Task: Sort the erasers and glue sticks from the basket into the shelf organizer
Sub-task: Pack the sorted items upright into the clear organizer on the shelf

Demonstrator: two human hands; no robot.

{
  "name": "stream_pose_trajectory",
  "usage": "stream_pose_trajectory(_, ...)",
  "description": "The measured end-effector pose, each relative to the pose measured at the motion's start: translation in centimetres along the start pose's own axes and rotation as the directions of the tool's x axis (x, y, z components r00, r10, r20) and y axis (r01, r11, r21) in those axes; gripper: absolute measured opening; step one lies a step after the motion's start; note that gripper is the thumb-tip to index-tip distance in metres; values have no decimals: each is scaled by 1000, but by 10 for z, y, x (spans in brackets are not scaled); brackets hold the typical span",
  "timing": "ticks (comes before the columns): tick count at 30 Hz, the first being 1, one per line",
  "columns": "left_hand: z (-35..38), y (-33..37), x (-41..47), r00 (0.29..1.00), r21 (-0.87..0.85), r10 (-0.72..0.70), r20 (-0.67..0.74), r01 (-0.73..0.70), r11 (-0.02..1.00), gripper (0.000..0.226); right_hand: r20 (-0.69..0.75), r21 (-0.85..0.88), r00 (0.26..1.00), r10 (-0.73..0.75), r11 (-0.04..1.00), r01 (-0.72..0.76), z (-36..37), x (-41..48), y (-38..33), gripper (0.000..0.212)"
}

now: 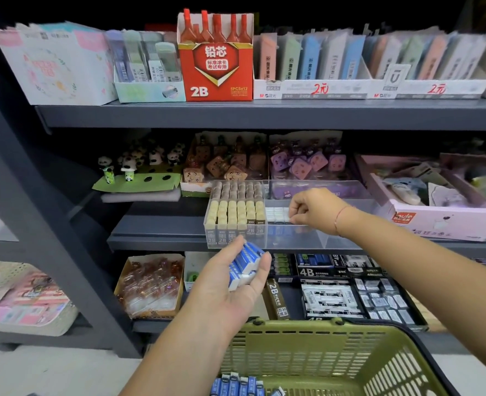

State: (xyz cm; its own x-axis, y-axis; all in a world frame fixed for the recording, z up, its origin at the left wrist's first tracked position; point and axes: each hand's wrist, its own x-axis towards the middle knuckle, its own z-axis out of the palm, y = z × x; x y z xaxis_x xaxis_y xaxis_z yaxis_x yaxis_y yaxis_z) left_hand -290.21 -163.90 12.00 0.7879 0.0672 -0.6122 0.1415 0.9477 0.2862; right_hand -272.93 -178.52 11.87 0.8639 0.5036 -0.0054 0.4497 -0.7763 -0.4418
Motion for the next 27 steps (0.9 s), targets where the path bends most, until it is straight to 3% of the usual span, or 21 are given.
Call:
stream_pose_trajectory(5, 1, -1, 1, 1000, 4, -8, 21, 8, 1000, 39, 36, -165, 999, -26, 986, 32, -9, -12, -7, 12)
stream_pose_trajectory(7, 1, -2, 0, 998, 24, -26, 65, 24, 999, 46, -48, -263, 997, -64, 964, 49, -11, -20, -12, 14)
stream_pose_trajectory(8, 1, -2, -1, 996, 38, -36, 88, 33, 999, 51, -125, -233, 986, -107, 970, 75, -11, -25, -16, 13)
stream_pose_trajectory(10, 2, -3, -3, 989, 76, -50, 137, 40, 996, 54, -202, 54, 962, -184, 979, 198, -11, -39, -27, 6)
stream_pose_trajectory(12, 3, -4, -6, 982, 118, -56, 180, 35, 992, 49, -67, 366, 963, -260, 892, 266, -10, -54, -38, 13)
stream_pose_trajectory(13, 3, -4, -7, 978, 136, -58, 199, 31, 990, 45, 19, 431, 955, -297, 864, 260, -8, -59, -40, 22)
stream_pose_trajectory(17, 4, -5, -12, 957, 179, -76, 280, 26, 984, 33, 171, 502, 917, -360, 833, 233, -5, -69, -39, 43)
stream_pose_trajectory(21, 4, -7, -14, 966, 176, -54, 253, 9, 984, 34, 112, 523, 938, -328, 822, 225, -10, -74, -39, 30)
stream_pose_trajectory(27, 6, -7, -15, 988, 88, -49, 150, 36, 995, 20, 86, 566, 968, -236, 811, 147, -6, -85, -43, 28)
